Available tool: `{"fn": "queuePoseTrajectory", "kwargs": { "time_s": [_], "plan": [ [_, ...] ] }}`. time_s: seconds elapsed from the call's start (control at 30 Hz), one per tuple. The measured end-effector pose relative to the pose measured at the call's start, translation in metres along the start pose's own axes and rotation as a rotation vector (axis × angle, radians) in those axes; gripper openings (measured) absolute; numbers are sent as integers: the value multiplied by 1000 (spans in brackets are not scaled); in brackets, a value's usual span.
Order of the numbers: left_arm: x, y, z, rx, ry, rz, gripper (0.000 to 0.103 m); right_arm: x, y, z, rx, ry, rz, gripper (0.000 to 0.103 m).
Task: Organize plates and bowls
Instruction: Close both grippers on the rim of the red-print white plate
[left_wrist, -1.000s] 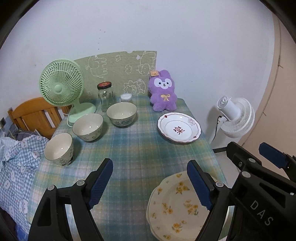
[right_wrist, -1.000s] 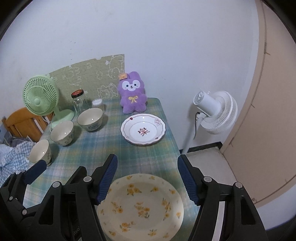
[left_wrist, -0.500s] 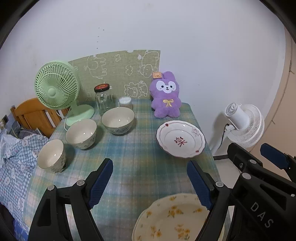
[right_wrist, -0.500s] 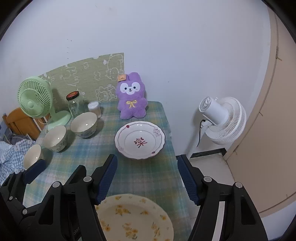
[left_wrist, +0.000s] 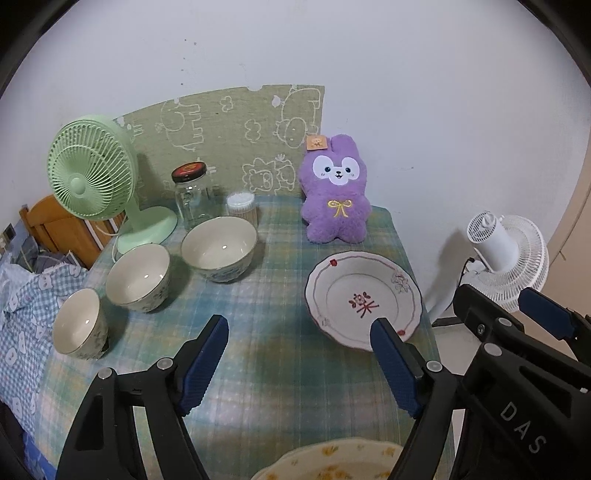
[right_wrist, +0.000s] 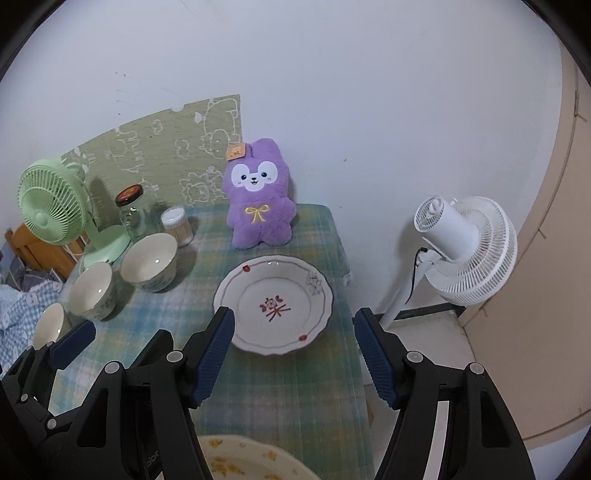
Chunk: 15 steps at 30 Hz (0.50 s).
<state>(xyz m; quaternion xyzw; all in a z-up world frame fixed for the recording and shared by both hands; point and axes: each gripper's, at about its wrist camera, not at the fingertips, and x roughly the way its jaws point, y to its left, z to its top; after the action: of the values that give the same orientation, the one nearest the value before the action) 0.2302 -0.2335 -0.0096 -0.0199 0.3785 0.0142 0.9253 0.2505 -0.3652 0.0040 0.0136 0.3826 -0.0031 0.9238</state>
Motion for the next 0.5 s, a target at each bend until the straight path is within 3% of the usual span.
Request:
{"fn": "queuePoseTrajectory", "kwargs": {
  "time_s": [0.5],
  "plan": [
    [65,-20,19,7,40,11,76,69,-16,19,9,31,10,71]
  ]
}}
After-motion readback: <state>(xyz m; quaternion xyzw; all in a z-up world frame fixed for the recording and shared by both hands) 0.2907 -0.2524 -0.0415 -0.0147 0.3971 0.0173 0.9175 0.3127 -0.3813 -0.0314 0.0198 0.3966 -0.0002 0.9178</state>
